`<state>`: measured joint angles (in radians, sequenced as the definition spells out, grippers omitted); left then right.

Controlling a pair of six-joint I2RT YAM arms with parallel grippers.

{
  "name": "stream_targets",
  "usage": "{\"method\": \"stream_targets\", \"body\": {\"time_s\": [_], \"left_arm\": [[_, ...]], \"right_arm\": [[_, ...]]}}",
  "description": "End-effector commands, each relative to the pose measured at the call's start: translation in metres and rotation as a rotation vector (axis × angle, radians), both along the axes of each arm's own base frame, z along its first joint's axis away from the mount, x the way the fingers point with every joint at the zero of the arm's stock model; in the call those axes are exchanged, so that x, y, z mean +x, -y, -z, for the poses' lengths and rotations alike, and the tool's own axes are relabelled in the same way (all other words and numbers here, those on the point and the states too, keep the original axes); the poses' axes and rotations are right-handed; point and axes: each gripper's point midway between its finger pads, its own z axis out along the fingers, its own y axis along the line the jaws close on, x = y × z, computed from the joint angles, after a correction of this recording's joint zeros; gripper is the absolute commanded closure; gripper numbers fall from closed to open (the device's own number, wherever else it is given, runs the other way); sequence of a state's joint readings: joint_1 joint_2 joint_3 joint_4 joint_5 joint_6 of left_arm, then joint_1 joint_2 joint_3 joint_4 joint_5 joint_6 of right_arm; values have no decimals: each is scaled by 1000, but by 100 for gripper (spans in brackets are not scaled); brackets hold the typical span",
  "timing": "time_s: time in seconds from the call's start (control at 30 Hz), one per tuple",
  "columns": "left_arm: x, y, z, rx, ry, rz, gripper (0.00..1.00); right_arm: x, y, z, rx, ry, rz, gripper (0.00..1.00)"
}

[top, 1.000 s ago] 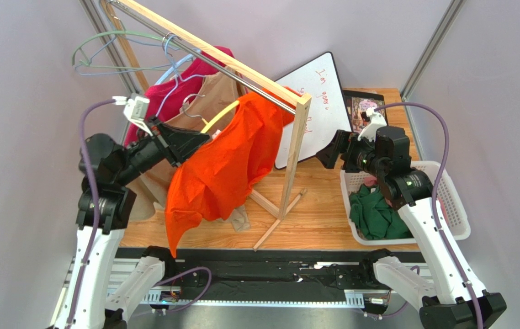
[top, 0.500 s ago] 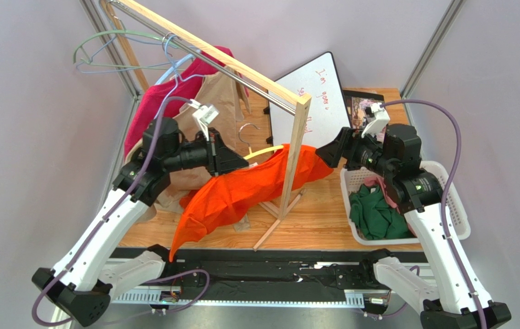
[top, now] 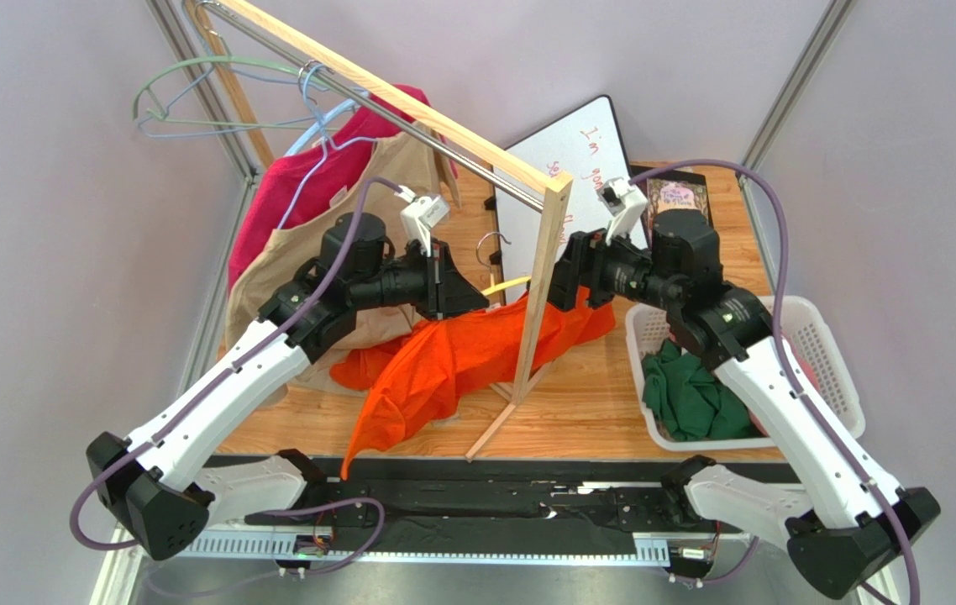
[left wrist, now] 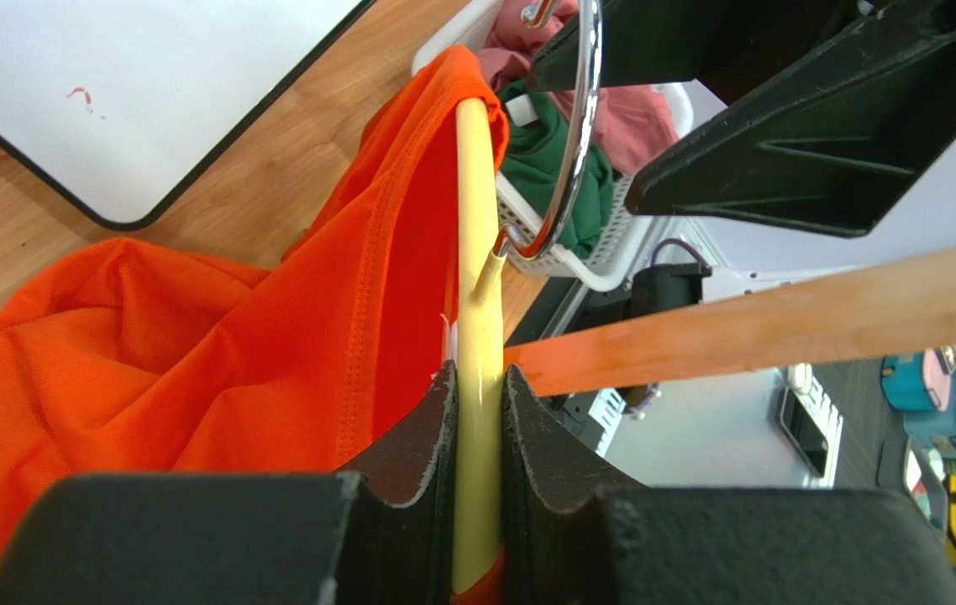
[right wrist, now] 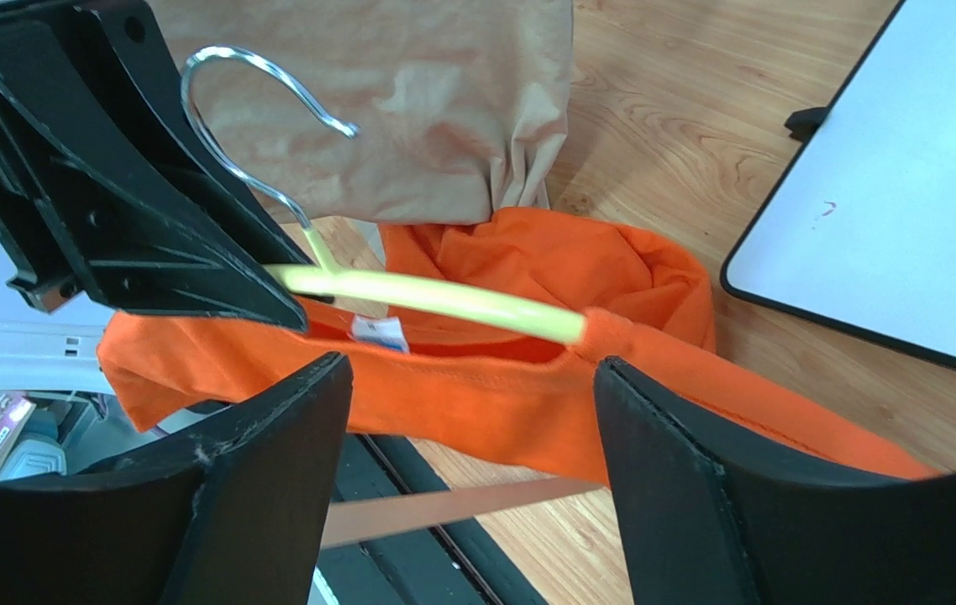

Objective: Remove the t-shirt from the hanger
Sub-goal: Pass the hanger from the left arm to the right

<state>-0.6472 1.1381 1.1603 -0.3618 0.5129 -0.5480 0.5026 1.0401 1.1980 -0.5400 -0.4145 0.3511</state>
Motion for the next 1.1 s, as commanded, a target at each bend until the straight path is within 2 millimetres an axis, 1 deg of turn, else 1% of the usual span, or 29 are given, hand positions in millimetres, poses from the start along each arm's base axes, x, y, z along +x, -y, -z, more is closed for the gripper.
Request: {"method": "stream_targets", "body": {"time_s": [0.0, 0.07, 0.1, 0.17, 0.27, 0.37, 0.4, 0.47, 0.5, 0.53, 0.57, 0.67, 0.83, 0.9, 0.93, 0.97, 1.0, 1.03, 1.07], "left_arm": [[7, 12, -32, -71, 69, -6, 100], [9, 14, -29, -66, 61, -6, 100], [8, 17, -29, -65, 59, 2, 100], [8, 19, -31, -65, 60, 8, 100], [5, 22, -33, -66, 60, 21, 100], [3, 23, -37, -72, 68, 32, 100], [2, 24, -38, -71, 70, 35, 100], [1, 25, -37, -68, 67, 39, 100], [1, 25, -38, -69, 68, 40, 100], [0, 26, -39, -72, 69, 41, 100], [0, 27, -39, -73, 70, 46, 100], [1, 29, -39, -70, 66, 47, 100], [5, 37, -43, -82, 68, 61, 100], [7, 41, -45, -84, 68, 65, 100], [6, 43, -46, -86, 70, 70, 100], [7, 44, -48, -91, 71, 71, 100], [8, 45, -50, -94, 72, 72, 100], [7, 46, -51, -98, 73, 74, 100], [6, 48, -52, -101, 73, 78, 100]], "right_arm": [[5, -22, -38, 78, 95, -52, 28], [6, -29, -45, 96, 112, -66, 29], [6, -34, -44, 95, 106, -79, 32], [7, -39, -48, 94, 117, -84, 33], [11, -45, -45, 83, 117, -85, 34], [15, -49, -41, 78, 117, -76, 35], [16, -50, -40, 76, 117, -77, 38], [18, -52, -38, 70, 121, -69, 40], [18, -54, -35, 66, 120, -69, 43], [20, -56, -33, 63, 123, -67, 44], [20, -57, -32, 61, 125, -66, 47], [22, -59, -27, 56, 127, -68, 49], [29, -55, -11, 33, 123, -30, 50], [30, -56, -8, 30, 123, -26, 51], [31, -55, -5, 25, 119, -21, 53], [32, -55, -4, 25, 120, -15, 58], [34, -54, -2, 20, 120, -7, 60], [37, -52, 2, 12, 117, 16, 71], [39, -50, 3, 8, 116, 29, 78]]}}
